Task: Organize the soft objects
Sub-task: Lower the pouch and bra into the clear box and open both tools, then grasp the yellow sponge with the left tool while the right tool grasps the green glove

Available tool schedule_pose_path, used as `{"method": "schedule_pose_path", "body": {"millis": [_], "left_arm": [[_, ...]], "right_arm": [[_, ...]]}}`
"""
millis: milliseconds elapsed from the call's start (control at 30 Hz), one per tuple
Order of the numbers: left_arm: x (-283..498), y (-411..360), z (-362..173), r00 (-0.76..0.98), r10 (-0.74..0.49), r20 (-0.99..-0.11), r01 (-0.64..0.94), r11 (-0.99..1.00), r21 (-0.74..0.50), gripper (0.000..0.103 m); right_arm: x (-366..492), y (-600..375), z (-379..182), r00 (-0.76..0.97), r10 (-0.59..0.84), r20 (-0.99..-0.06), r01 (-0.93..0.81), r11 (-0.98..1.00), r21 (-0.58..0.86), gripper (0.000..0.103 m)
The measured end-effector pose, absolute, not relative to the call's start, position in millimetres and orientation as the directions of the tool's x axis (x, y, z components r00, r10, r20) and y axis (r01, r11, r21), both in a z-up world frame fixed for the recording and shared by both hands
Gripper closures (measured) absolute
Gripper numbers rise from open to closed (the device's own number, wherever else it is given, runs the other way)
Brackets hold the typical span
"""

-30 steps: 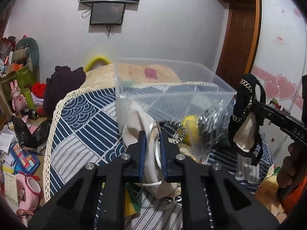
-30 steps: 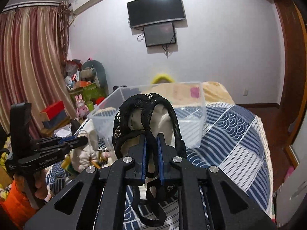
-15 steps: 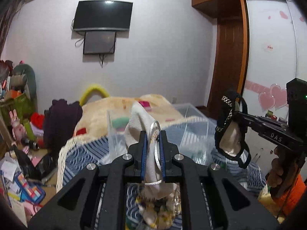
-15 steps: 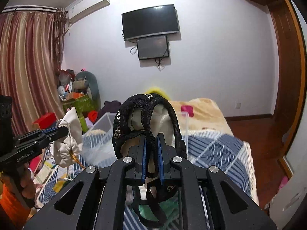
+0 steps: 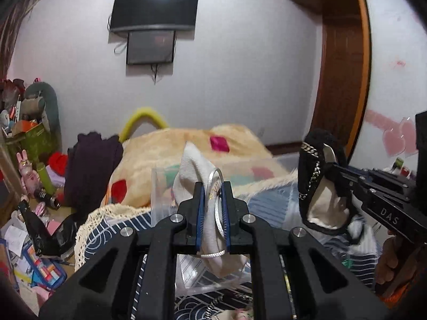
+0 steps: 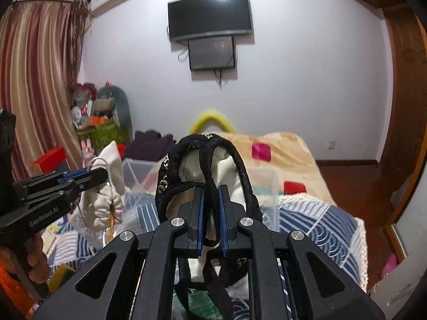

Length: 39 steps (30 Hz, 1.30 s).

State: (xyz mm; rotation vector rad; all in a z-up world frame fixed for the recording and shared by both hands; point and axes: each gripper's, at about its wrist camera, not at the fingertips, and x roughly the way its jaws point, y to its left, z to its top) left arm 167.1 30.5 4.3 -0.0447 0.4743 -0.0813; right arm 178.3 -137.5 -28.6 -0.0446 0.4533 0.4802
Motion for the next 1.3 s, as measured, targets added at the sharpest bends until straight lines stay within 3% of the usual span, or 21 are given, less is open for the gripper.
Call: {"method": "schedule_pose_path", "body": {"millis": [133, 267, 333, 400, 533, 600, 767, 967, 1300], "left_arm": [[182, 26, -15, 0.831, -0.114, -0.544, 0.093, 0.993, -0.068, 0.091], [181, 19, -20, 0.828, -0.106, -0.551, 0.102, 0.994, -0.038, 0.091], [178, 17, -18, 0.828, -0.117, -0.548, 0.115, 0.993, -0.038, 0.087], [173, 14, -15, 0.833, -0.124, -0.539, 0.122, 0.992, -0.039, 0.078], [159, 13, -3, 0.854, -0.13, -0.504, 0.129, 0.991, -0.036, 0.056], [151, 15, 5, 0.862, -0.143, -0.485, 0.135, 0.989, -0.053, 0.029], [120, 18, 25, 0.909, -0.108, -0.403, 0.107, 0.994, -0.026, 0.001], [92, 27, 25, 0.914, -0.088, -0.397, 0.089, 0.996, -0.017, 0.0], [73, 46, -42, 0.816, -0.036, -0.577, 0.038, 0.999, -0.009, 0.0]], "right_arm": [[191, -127, -42, 0.729, 0.455, -0.512, -0.485, 0.87, 0.083, 0.094], [191, -121, -53, 0.712, 0.414, -0.567, -0.476, 0.878, 0.044, 0.09], [188, -122, -50, 0.72, 0.412, -0.559, -0.475, 0.879, 0.036, 0.074], [181, -127, -43, 0.733, 0.418, -0.537, -0.473, 0.88, 0.039, 0.062], [171, -133, -26, 0.762, 0.419, -0.494, -0.47, 0.882, 0.023, 0.053], [162, -140, -18, 0.77, 0.433, -0.47, -0.474, 0.88, 0.034, 0.046], [141, -150, -3, 0.797, 0.441, -0.413, -0.469, 0.882, 0.035, 0.025], [123, -163, -9, 0.795, 0.442, -0.416, -0.466, 0.884, 0.047, 0.021], [123, -174, -71, 0.723, 0.375, -0.581, -0.416, 0.907, 0.068, 0.021]]}}
